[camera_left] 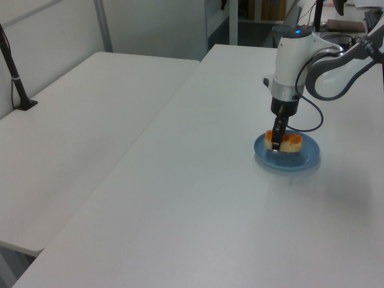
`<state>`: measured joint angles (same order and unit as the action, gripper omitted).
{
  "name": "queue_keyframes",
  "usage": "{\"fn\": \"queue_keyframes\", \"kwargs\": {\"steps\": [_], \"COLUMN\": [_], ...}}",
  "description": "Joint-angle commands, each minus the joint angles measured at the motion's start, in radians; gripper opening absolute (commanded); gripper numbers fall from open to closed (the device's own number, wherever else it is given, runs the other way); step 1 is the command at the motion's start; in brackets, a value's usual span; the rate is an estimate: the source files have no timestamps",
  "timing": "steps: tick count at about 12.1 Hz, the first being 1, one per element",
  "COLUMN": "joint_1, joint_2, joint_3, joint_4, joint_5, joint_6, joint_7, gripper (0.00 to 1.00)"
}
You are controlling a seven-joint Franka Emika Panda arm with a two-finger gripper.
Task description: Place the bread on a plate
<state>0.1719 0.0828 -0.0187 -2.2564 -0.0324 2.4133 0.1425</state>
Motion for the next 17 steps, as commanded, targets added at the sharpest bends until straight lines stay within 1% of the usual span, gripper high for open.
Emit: {"fn": "queue_keyframes", "kwargs": {"steps": [1, 2, 3, 4, 5, 6, 7, 12, 16, 17], "joint_1": [0.011, 0.011, 0.009, 0.009, 0.009, 0.008, 0.008, -0.003, -0.017, -0.018], "joint_2": [-0.009, 0.005, 0.0, -0.011, -0.024, -0.029, -0.035, -0.031, -0.031, -0.031], "joint_3": [-0.006, -0.006, -0.007, -0.007, -0.007, -0.007, -0.007, -0.009, -0.027, -0.027], "joint_4": [-0.037, -0.034, -0.032, -0.028, -0.019, 0.004, 0.055, 0.407, 0.628, 0.661], "joint_5": [0.0, 0.0, 0.0, 0.0, 0.0, 0.0, 0.0, 0.0, -0.006, -0.01], "joint_6": [0.03, 0.03, 0.027, 0.02, 0.013, -0.029, -0.113, -0.487, -0.732, -0.772], "joint_7": [0.029, 0.031, 0.031, 0.031, 0.032, 0.032, 0.031, 0.031, 0.017, 0.017], "gripper": [0.62, 0.75, 0.97, 1.0, 1.0, 1.0, 1.0, 1.0, 1.0, 1.0]}}
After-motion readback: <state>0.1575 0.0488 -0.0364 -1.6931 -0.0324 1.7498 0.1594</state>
